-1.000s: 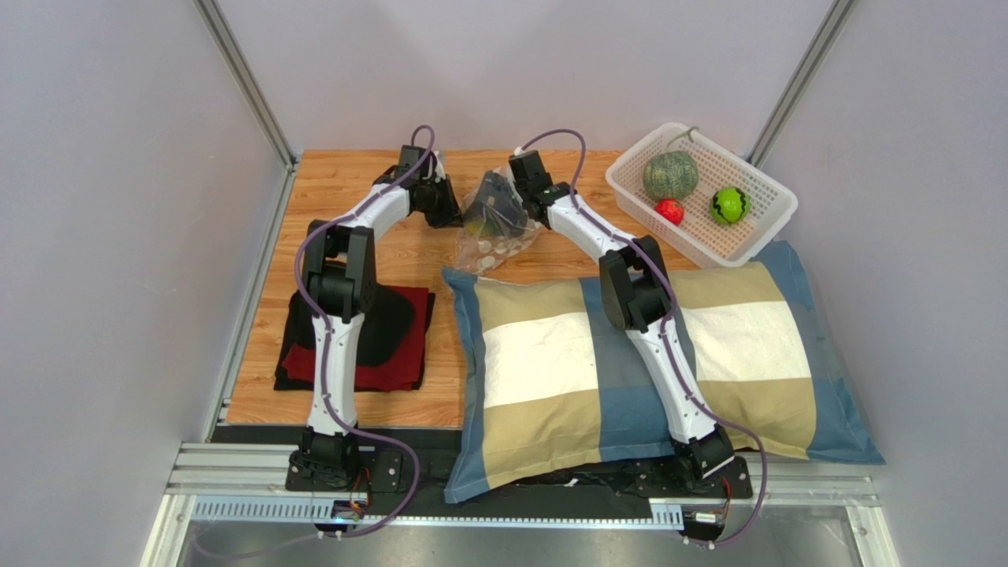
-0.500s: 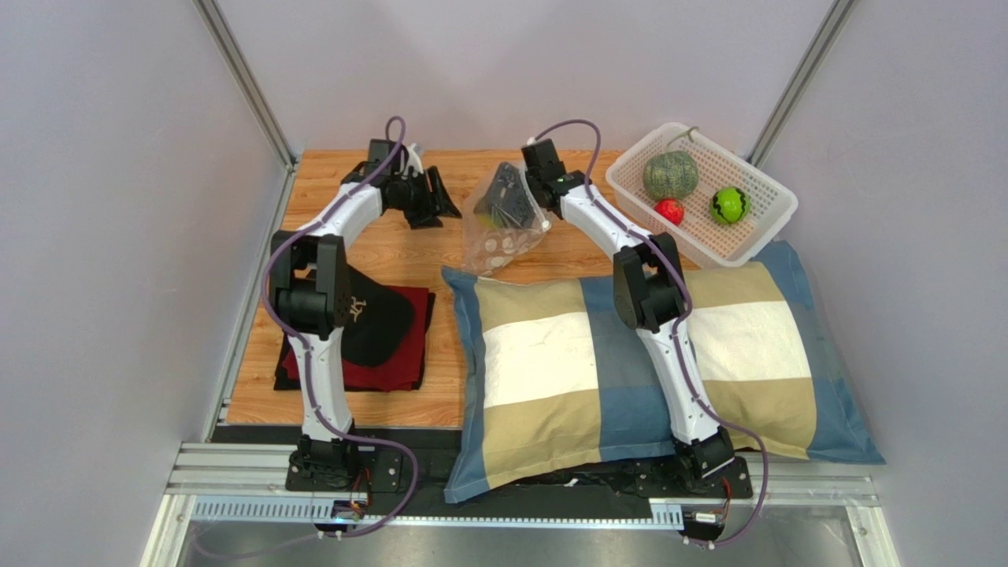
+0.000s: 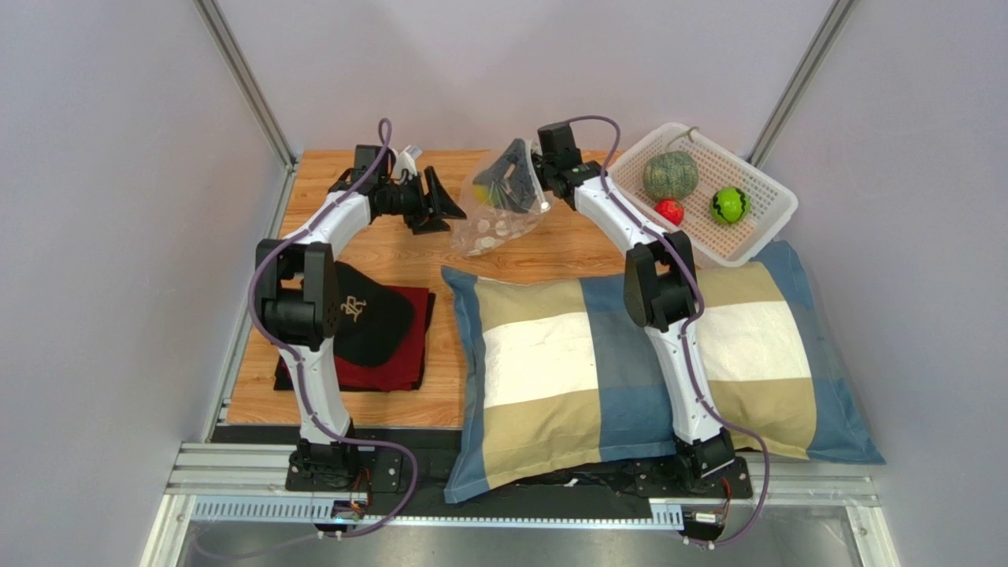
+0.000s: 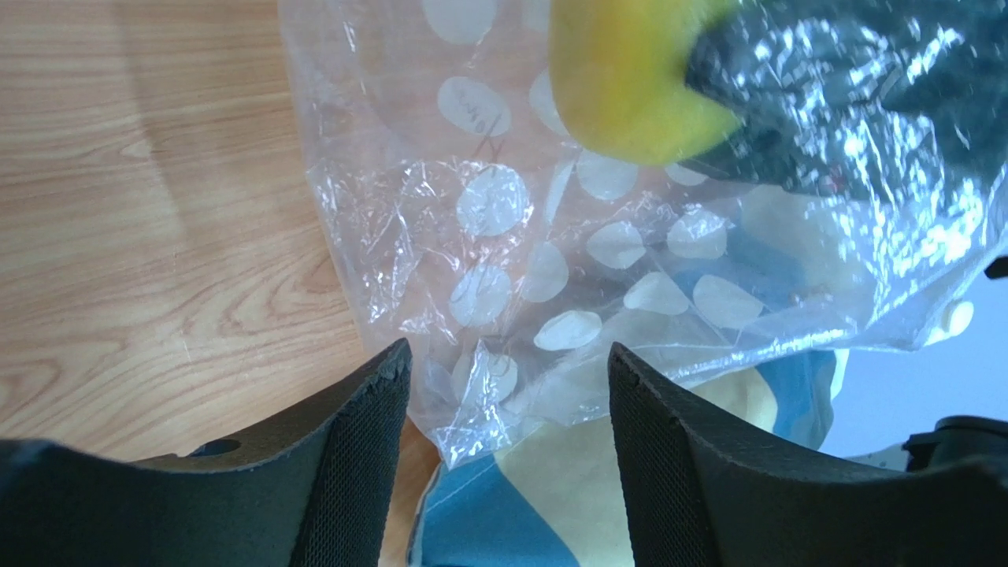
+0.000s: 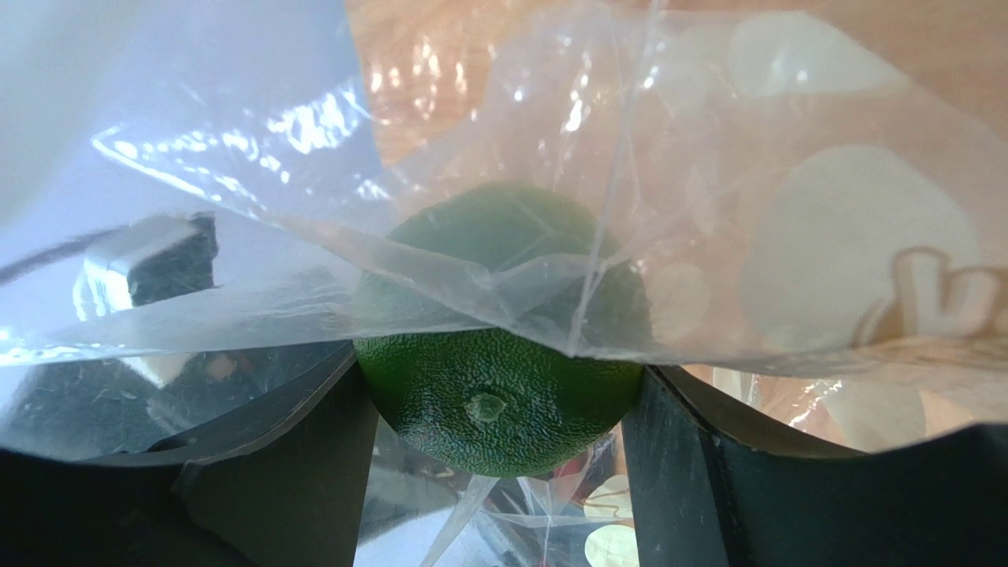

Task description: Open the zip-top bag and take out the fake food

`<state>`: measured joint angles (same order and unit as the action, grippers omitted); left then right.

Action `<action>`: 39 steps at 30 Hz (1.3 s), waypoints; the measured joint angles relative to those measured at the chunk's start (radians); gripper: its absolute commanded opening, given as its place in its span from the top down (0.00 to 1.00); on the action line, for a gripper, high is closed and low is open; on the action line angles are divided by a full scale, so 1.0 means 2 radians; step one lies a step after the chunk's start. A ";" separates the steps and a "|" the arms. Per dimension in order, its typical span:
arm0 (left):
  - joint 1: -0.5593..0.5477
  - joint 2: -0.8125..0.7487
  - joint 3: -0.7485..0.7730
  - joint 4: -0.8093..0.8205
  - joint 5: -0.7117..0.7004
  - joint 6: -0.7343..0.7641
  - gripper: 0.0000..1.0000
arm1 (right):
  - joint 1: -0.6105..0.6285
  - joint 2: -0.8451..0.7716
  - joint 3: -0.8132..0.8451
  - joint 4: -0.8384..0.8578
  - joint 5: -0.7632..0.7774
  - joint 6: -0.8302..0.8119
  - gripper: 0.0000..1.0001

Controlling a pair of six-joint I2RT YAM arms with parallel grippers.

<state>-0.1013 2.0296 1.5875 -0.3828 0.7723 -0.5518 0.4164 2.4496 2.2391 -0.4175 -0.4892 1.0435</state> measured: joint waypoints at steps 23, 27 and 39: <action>-0.001 -0.071 -0.062 -0.009 0.002 0.036 0.21 | -0.007 -0.008 -0.017 0.009 -0.014 0.112 0.97; -0.001 -0.071 -0.073 -0.007 0.002 0.033 0.21 | -0.007 -0.008 -0.017 0.010 -0.018 0.115 0.97; -0.001 -0.062 -0.097 0.052 0.020 -0.010 0.42 | -0.007 -0.036 -0.039 0.019 -0.026 0.118 0.98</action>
<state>-0.1032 1.9064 1.3937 -0.2794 0.8131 -0.5709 0.4023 2.3783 2.1612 -0.3798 -0.5419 1.2797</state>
